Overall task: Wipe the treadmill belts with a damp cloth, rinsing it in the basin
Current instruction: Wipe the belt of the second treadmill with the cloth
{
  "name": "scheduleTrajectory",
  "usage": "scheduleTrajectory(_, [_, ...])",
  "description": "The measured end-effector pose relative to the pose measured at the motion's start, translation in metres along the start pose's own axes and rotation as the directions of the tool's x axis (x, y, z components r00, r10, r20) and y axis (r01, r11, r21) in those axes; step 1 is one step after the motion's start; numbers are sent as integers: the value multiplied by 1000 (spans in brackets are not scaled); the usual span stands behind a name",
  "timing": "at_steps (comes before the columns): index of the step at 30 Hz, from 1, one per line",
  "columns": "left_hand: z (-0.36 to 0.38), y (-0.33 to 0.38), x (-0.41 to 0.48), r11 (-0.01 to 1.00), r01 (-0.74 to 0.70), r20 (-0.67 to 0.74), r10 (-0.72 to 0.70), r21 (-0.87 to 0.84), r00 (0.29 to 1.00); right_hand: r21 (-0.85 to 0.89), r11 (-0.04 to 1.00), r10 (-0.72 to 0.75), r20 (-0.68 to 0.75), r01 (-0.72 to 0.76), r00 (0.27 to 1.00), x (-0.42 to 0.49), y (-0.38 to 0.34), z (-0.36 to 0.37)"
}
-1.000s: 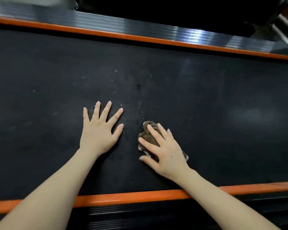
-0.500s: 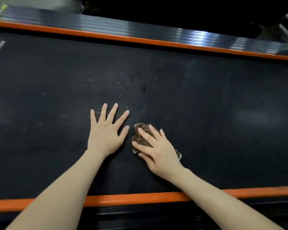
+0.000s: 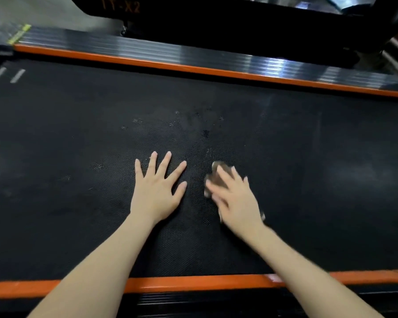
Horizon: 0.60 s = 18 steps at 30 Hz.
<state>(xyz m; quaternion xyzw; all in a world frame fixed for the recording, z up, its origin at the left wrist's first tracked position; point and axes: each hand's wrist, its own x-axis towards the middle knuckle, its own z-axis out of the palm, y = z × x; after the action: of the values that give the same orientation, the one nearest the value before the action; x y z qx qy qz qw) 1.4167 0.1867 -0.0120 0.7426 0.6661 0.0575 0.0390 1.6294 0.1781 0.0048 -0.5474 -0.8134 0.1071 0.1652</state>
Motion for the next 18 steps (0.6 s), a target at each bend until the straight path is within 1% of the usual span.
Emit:
scheduleTrajectory(2, [-2,0,0,1000,4,15,-4,9,1000,-8,995,-99,57,100,993,-28,-2,-2])
scheduleTrajectory(3, [-2,1,-1,1000,4,32,-5,18,999,-29,993,-113,67,115,991,-24,2,-3])
scheduleTrajectory(4, [-3,0,-1,1000,1,48,-3,24,999,-53,995,-84,52,87,995,-11,7,-3])
scheduleTrajectory(6, [-4,-2,2,1000,-15,71,14,5,997,-58,997,49,-11,-50,999,23,11,-2])
scheduleTrajectory(8, [-6,-8,6,998,-31,45,33,-48,998,-50,983,175,-48,-177,983,49,15,4])
scheduleTrajectory(9, [-7,-14,10,998,-33,15,34,-60,999,-58,979,193,-62,-197,979,54,17,7])
scheduleTrajectory(11, [-9,-30,23,999,2,-11,-2,-34,1000,-65,981,175,-86,-181,981,57,20,10])
scheduleTrajectory(14, [-10,-51,53,996,92,14,-92,4,996,-51,987,146,-98,-151,984,55,24,10])
scheduleTrajectory(16, [-11,-54,70,995,97,21,-98,21,995,-52,990,124,-101,-130,987,59,28,11])
scheduleTrajectory(18, [-9,-53,79,994,107,8,-107,11,994,-46,988,138,-105,-144,985,71,35,10])
